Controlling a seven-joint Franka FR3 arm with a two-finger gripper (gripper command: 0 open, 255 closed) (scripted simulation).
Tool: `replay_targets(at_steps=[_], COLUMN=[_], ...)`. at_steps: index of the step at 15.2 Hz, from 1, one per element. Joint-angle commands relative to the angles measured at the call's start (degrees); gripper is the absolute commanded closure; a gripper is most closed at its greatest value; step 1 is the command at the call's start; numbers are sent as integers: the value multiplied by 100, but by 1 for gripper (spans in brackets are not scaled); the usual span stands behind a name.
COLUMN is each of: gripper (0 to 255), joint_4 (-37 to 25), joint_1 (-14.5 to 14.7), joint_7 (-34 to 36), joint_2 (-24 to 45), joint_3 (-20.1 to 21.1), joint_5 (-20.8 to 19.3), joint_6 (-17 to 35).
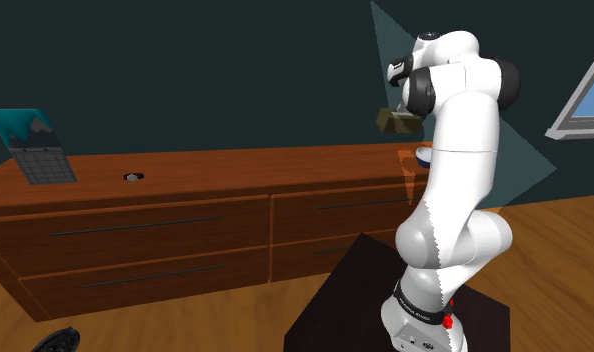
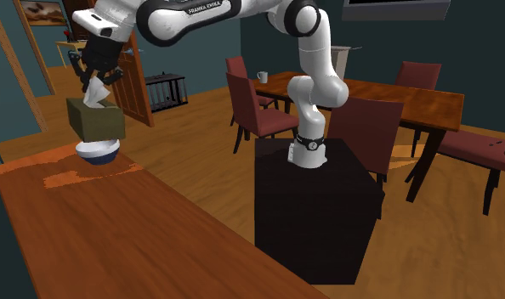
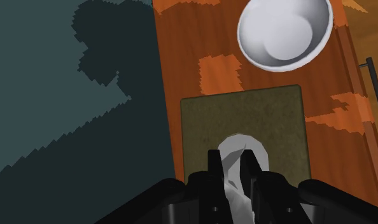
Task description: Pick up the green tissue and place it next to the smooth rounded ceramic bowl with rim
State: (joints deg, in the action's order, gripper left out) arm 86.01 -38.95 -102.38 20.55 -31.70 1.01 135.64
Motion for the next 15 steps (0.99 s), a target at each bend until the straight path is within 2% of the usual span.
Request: replay_targets(at_steps=[1,15], gripper=[255,255], joint_4=[143,922], joint_1=[14,14], joint_7=[22,82], joint_2=[15,248], joint_3=[3,67], joint_5=[-4,71], joint_6=[158,1137])
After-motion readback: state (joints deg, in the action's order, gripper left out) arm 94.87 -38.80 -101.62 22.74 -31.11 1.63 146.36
